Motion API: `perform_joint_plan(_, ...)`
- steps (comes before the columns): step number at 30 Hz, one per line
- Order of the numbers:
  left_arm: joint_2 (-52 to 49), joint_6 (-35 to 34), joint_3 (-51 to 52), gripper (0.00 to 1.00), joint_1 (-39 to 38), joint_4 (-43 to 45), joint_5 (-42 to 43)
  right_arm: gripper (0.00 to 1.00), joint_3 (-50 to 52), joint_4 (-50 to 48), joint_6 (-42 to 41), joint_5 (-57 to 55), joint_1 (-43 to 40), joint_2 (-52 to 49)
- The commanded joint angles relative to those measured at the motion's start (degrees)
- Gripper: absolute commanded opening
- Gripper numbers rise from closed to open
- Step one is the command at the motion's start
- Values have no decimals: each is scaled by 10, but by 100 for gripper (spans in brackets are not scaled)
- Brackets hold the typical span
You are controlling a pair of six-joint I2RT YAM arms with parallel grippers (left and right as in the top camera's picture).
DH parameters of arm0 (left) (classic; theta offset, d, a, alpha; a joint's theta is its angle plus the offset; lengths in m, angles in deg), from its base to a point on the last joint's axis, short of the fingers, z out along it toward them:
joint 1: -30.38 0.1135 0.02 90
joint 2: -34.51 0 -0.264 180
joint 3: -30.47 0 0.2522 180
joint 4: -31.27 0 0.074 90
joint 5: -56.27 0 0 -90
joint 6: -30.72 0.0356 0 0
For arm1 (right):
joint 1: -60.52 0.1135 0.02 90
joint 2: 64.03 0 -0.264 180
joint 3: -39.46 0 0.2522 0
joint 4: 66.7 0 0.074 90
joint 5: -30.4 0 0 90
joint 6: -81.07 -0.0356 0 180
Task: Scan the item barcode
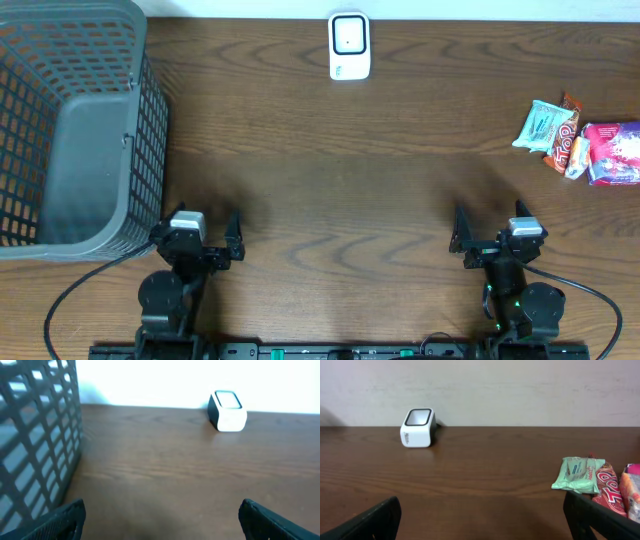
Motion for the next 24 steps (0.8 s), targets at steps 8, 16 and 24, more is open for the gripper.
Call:
perform_joint_plan(8,56,13,22,98,1,23,-36,99,1,2,-8,0,-3,4)
perform_joint_plan(16,57,15,22,98,22,-22,-21,99,1,2,-8,0,-3,4)
perform_joint_plan(24,56,44,22,98,27,-21,7,99,1,2,-8,0,-3,4)
